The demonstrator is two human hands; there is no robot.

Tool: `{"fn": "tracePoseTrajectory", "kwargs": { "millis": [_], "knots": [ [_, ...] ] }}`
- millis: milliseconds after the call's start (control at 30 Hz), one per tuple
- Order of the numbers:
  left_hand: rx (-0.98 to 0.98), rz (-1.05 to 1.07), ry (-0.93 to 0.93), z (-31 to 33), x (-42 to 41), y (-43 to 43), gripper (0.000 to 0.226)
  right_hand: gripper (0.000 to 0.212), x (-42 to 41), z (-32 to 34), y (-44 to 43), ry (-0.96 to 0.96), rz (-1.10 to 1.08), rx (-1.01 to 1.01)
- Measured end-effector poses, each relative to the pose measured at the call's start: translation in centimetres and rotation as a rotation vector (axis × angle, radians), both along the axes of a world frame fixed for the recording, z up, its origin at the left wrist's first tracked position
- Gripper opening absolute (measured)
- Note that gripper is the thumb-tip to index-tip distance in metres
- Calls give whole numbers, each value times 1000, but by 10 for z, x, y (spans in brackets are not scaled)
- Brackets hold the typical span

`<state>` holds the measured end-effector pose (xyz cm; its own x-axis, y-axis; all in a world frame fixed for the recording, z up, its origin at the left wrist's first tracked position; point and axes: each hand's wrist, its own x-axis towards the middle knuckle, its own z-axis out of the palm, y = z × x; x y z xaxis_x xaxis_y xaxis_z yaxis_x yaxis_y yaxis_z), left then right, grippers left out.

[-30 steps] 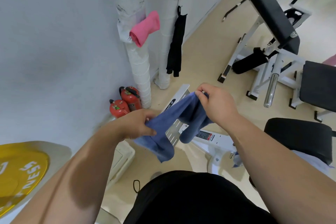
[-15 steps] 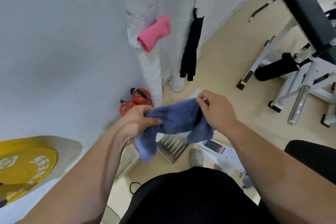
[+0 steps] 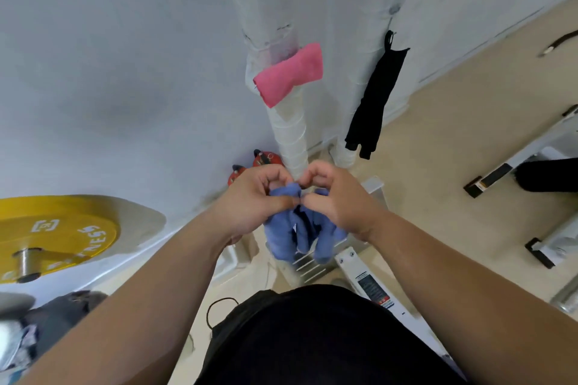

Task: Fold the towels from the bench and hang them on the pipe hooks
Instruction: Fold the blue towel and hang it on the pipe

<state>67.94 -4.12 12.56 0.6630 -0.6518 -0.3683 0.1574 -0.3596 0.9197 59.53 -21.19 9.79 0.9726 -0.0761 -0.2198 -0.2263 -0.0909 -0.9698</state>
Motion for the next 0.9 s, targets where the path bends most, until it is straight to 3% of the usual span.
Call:
{"fn": "tracePoseTrajectory", "kwargs": {
  "millis": [100,200,267,433,533,667,767,900],
  "knots": [
    [-28,87,-37,8,3,-11,27,36,12,12,-13,28,108,155],
    [9,44,-68,13,10,-9,42,18,21,19,-19,-1,161,62],
    [38,10,-39,15,15,-5,40,12,27,20,-19,-44,176,-14],
    [22,3,84,17,33,11,14,15,38,13,-21,-78,-28,-264],
    [92,-48,92,13,43,18,24,7,40,17,-18,-54,-125,-292],
    [111,47,47,6,53,23,42,7,45,14,-15,41,-315,-316],
    [32,131,75,-1,58,21,37,10,46,12,-9,157,-488,-253],
    [-20,217,1,11,48,3,26,32,49,24,21,149,-650,65]
  ]
}}
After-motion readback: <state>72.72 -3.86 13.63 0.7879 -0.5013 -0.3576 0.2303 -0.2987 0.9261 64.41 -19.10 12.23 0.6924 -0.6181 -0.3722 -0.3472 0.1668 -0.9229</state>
